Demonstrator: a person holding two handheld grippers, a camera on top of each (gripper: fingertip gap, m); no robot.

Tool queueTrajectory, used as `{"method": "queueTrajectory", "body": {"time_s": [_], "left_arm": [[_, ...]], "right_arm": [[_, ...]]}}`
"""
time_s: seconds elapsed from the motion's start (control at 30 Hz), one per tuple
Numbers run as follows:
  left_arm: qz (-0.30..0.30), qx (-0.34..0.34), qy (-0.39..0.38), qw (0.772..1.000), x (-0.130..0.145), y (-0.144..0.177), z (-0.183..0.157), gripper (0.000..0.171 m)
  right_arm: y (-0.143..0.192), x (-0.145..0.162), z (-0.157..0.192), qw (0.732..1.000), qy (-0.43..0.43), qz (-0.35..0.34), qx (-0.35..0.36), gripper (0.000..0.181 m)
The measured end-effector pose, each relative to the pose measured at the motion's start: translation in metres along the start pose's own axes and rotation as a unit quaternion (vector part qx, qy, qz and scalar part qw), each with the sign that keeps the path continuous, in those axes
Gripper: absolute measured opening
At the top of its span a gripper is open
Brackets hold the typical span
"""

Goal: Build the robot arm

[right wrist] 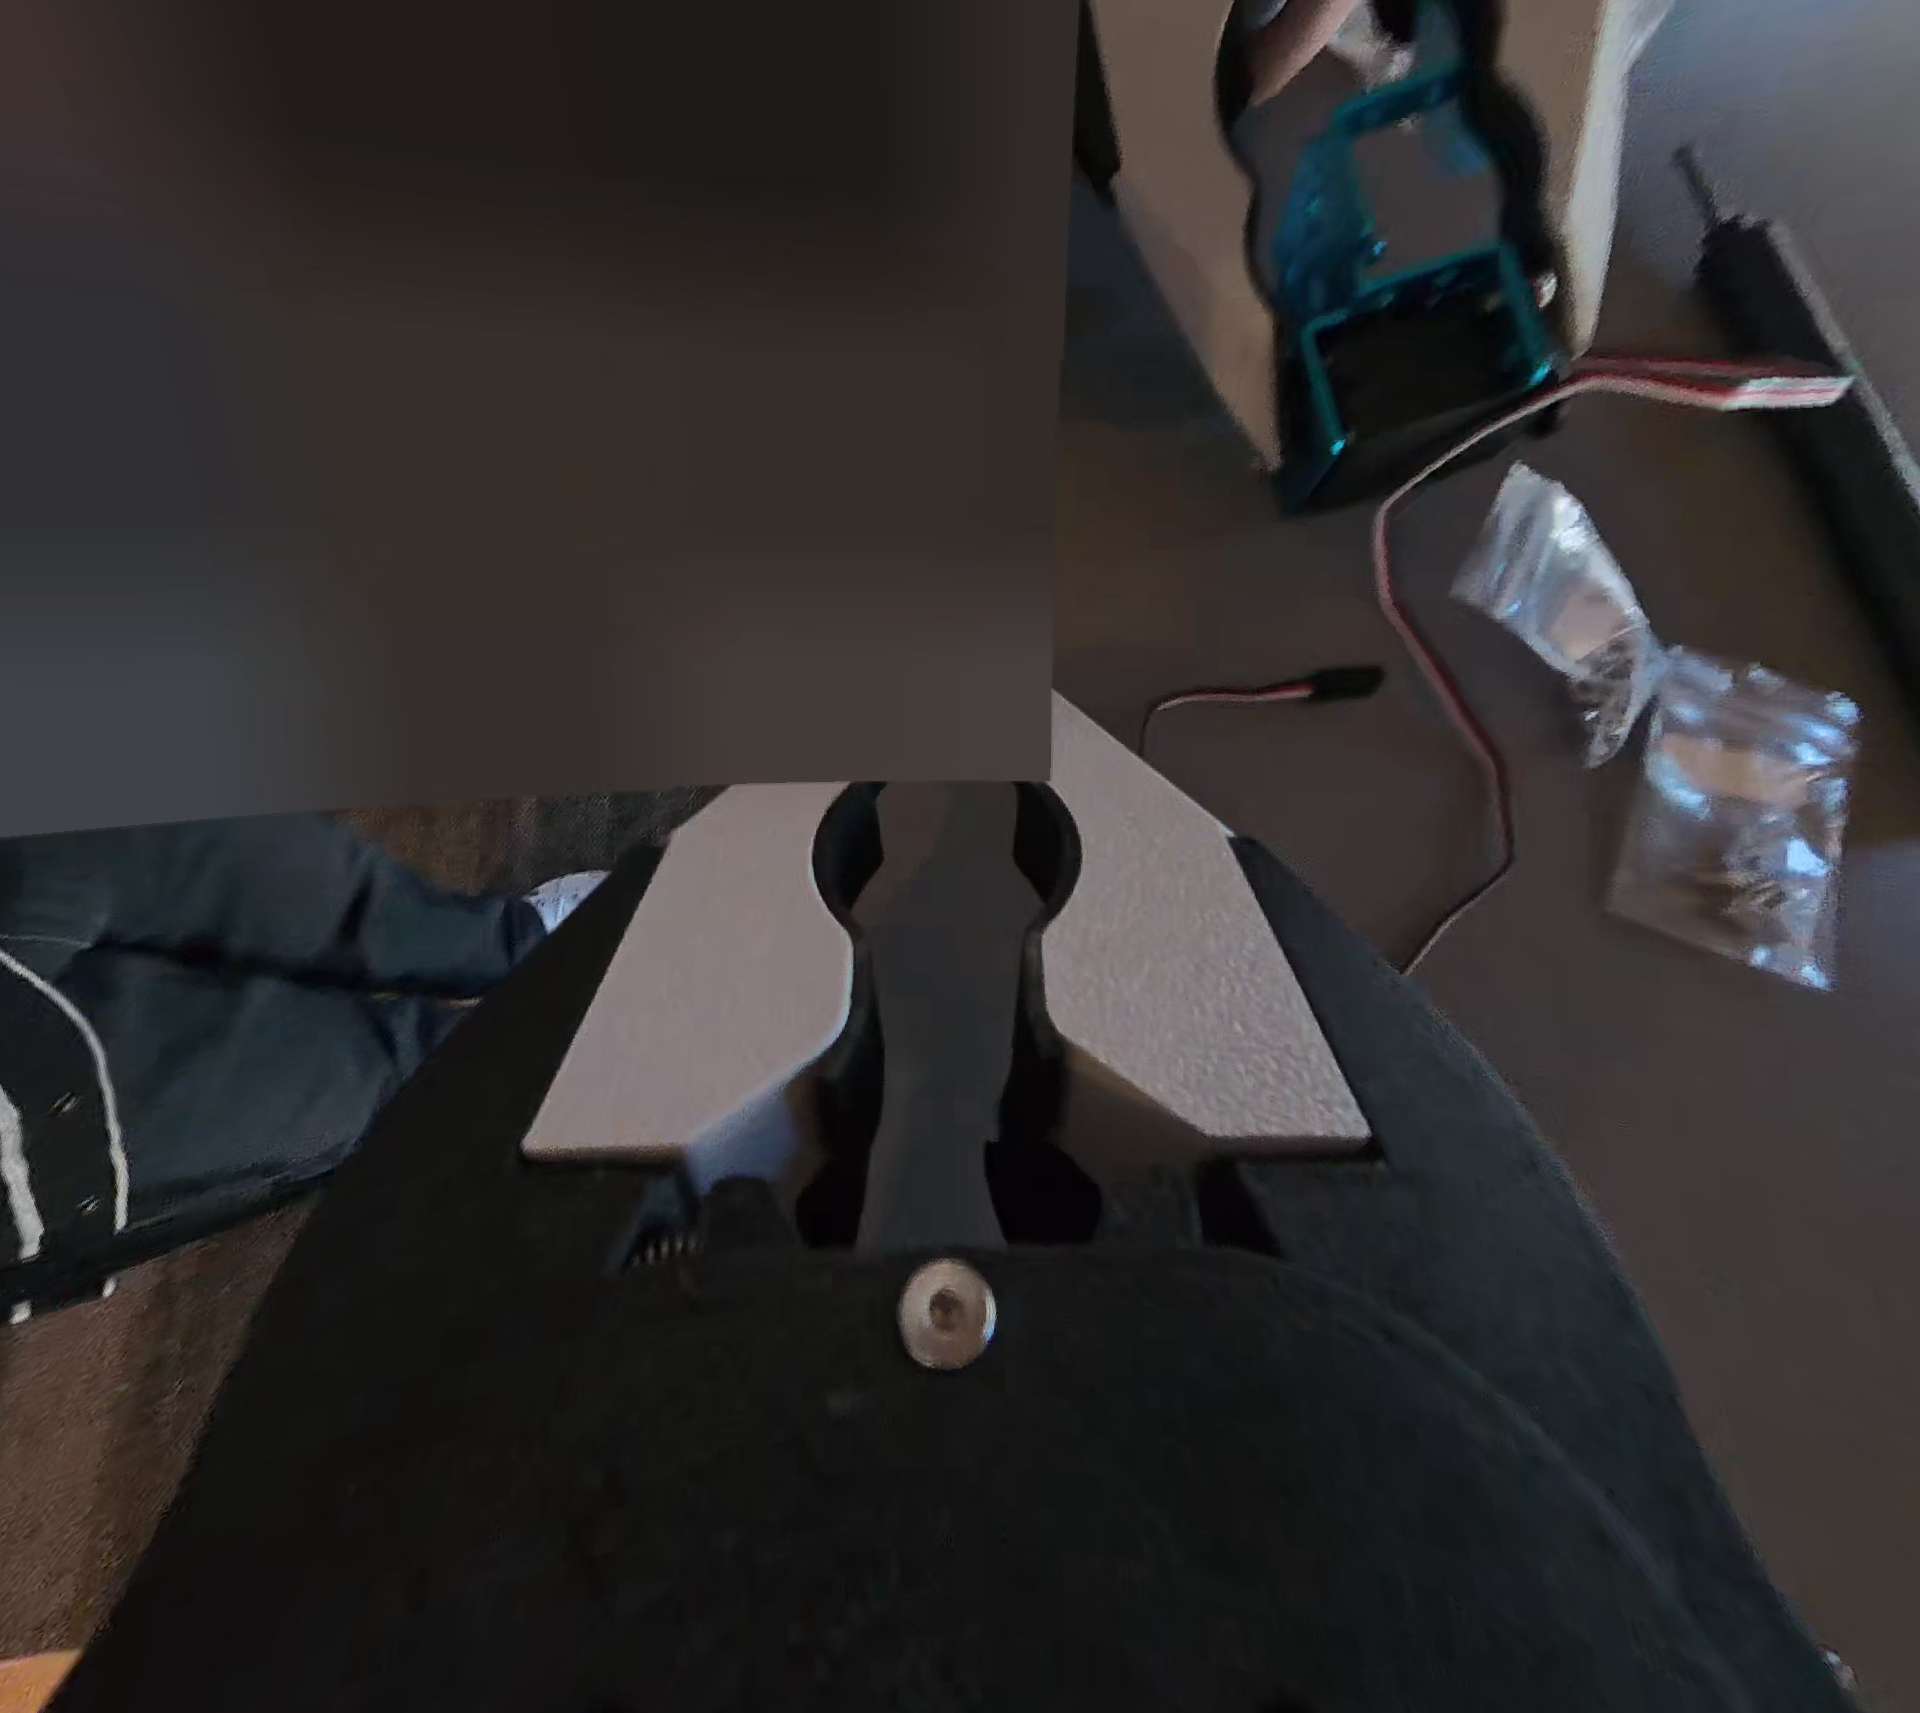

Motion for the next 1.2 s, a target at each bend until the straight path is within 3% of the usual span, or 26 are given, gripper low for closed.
{"method": "queueTrajectory", "body": {"time_s": [0.03,0.3,0.57,0.7,0.9,1.03,1.2], "left_arm": [[0.0,0.0,0.0,1.0,0.0,0.0,0.0,0.045],[0.0,0.001,0.001,1.0,0.0,0.0,0.0,0.045],[0.001,0.005,0.005,1.0,0.0,0.0,0.0,0.045],[0.001,0.009,0.009,1.0,0.0,0.0,0.001,0.045],[0.002,0.014,0.016,1.0,0.0,0.0,0.001,0.045],[0.002,0.014,0.016,1.0,0.0,-0.001,0.002,0.045],[0.0,0.006,0.003,1.0,0.0,-0.001,0.001,0.046]], "right_arm": [[-0.001,0.003,0.0,1.0,-0.006,0.009,0.004,0.019],[-0.008,0.007,0.003,0.998,-0.058,0.016,-0.003,0.013],[-0.01,0.004,0.005,0.999,-0.022,0.019,0.025,0.007],[-0.001,-0.013,-0.007,0.993,0.071,-0.004,0.097,0.006],[0.017,-0.065,-0.045,0.937,0.26,-0.064,0.225,0.005],[-0.003,-0.067,-0.058,0.897,0.357,-0.051,0.258,0.004],[-0.01,-0.064,-0.072,0.866,0.385,-0.061,0.314,0.005]]}}
Point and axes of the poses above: each gripper's, where its closed fingertips meet, y back along the fingers, x out of its underside, z = x × y across the jaws, the point moved 4 cm from there along y, back along the fingers, and after that the axes turned 7 degrees about z, right-handed, at the moved point
